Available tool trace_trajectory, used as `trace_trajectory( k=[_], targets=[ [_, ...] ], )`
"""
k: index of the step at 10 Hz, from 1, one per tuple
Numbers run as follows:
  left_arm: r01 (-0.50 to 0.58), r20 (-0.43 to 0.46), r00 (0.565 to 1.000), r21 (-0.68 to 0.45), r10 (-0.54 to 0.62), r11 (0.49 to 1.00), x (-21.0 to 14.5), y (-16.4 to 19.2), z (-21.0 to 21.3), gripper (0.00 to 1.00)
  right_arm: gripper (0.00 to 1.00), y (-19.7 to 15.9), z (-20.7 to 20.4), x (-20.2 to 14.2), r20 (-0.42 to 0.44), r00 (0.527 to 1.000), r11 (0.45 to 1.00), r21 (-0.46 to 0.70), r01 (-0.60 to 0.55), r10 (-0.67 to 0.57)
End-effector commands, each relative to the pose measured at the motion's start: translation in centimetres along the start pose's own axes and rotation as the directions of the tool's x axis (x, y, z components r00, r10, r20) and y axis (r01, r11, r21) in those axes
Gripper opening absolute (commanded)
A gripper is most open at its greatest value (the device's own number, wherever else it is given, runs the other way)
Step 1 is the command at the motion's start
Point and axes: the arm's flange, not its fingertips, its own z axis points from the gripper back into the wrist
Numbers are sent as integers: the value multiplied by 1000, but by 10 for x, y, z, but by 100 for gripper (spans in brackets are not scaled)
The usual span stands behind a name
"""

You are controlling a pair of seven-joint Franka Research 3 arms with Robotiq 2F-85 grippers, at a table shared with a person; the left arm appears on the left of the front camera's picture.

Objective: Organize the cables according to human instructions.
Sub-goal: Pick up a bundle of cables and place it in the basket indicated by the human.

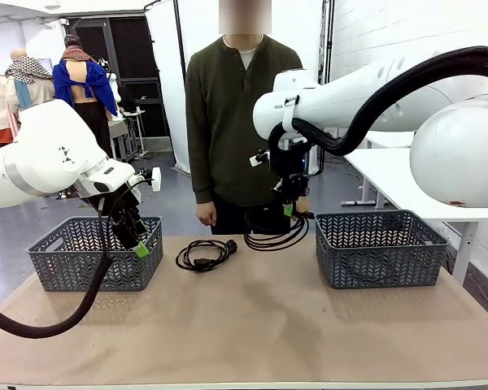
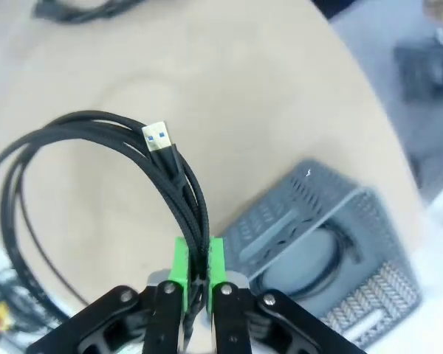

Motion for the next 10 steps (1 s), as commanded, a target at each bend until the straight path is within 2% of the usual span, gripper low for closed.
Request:
trace_trajectory(
  k=[1, 2, 3, 4, 8, 10],
  targets=[
    [-2, 0, 1000, 1, 2, 1000, 0, 0, 1, 100, 0, -1, 0, -15, 6, 991, 991, 2, -135, 135],
    [-2, 0, 1000, 1, 2, 1000, 0, 0, 1, 100, 0, 4, 0, -17, 6, 987, 986, 39, -160, 160],
    [-2, 0, 1000, 1, 2, 1000, 0, 0, 1, 100, 0, 10, -6, -19, 27, 999, 992, 120, -44, 41],
    [-2, 0, 1000, 1, 2, 1000, 0, 0, 1, 100, 0, 1, 3, -2, 3, 991, 991, 10, -134, 134],
    [-2, 0, 1000, 1, 2, 1000, 0, 0, 1, 100, 0, 2, 2, -5, 6, 992, 991, 29, -130, 130],
    [-2, 0, 1000, 1, 2, 1000, 0, 0, 1, 100, 0, -9, 18, -18, 9, 964, 964, -13, -266, 266]
  ],
)
